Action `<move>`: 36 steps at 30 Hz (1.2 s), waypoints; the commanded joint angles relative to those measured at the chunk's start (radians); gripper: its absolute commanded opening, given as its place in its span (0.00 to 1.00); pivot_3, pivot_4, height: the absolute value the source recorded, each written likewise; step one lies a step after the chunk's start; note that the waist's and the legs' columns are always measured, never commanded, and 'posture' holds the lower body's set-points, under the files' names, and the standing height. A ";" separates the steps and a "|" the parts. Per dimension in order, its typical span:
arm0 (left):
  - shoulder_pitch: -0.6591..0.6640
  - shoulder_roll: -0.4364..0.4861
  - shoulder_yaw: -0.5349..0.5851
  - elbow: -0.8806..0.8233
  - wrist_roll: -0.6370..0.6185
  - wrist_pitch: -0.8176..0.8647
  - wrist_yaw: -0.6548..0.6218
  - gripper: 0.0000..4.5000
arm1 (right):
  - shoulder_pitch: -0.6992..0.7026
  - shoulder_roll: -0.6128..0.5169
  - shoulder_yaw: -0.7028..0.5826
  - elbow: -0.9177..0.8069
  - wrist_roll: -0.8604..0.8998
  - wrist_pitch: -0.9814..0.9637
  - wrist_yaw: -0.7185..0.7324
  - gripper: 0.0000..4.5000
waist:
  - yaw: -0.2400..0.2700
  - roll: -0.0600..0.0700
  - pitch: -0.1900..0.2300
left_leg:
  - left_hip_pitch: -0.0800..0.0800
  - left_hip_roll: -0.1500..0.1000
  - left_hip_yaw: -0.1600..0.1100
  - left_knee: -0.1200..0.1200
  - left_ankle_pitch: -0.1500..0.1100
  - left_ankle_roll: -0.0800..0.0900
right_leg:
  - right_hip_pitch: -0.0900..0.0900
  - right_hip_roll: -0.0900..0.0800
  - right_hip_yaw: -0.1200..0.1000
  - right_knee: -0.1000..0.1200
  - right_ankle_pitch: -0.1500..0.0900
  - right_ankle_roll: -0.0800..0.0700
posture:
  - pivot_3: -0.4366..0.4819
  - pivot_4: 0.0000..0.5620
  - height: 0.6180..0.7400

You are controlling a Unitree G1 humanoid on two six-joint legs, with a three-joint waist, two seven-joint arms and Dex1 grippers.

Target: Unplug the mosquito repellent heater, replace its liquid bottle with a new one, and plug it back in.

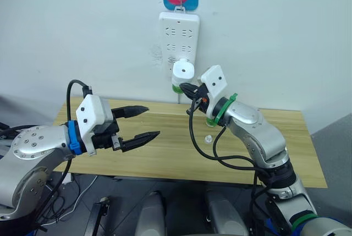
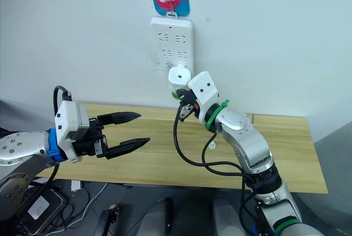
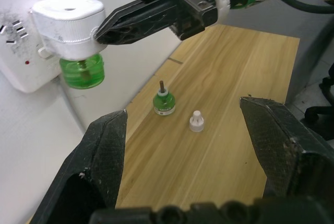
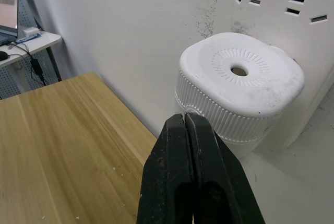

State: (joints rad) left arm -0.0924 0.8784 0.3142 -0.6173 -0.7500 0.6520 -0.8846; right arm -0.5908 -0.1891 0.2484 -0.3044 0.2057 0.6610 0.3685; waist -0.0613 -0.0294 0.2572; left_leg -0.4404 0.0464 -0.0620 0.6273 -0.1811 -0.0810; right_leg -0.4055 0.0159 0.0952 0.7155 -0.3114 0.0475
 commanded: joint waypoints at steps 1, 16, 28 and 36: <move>-0.013 -0.006 -0.003 -0.005 -0.010 -0.019 0.001 0.84 | -0.032 -0.008 -0.051 0.004 -0.054 -0.034 -0.058 0.01 | 0.001 0.000 0.000 | 0.000 0.000 0.000 0.000 0.000 0.000 | 0.000 0.000 0.000 0.000 0.000 0.000 | 0.46 0.36 0.86; 0.005 -0.027 -0.007 0.082 0.051 -0.071 -0.003 0.84 | 0.051 -0.162 -0.033 -0.154 0.138 0.043 0.241 0.01 | 0.004 -0.001 -0.001 | 0.000 -0.001 0.001 0.000 0.000 0.000 | 0.001 -0.001 0.000 -0.001 0.001 0.000 | 0.44 0.30 0.86; 0.101 0.121 0.002 0.314 0.279 -0.363 -0.239 1.00 | 0.176 -0.666 -0.146 -0.181 0.178 -0.167 0.701 0.53 | 0.002 -0.004 -0.019 | 0.000 -0.001 0.002 0.000 0.000 0.000 | 0.000 -0.002 -0.001 -0.002 0.001 0.000 | 0.43 0.16 0.86; 0.112 0.186 0.046 0.343 0.274 -0.261 -0.242 1.00 | 0.190 -0.817 -0.231 -0.028 0.138 -0.338 0.827 0.99 | -0.013 -0.008 -0.062 | 0.003 0.000 0.006 -0.001 0.000 0.000 | 0.001 -0.002 0.001 -0.001 0.000 0.001 | 0.44 0.11 0.86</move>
State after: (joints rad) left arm 0.0321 1.0541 0.3236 -0.2678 -0.4711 0.3721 -1.1443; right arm -0.3930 -0.9885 0.0532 -0.3440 0.3486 0.3688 1.1650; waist -0.0743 -0.0372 0.1950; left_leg -0.4368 0.0467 -0.0560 0.6259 -0.1814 -0.0806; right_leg -0.4045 0.0144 0.0962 0.7141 -0.3111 0.0481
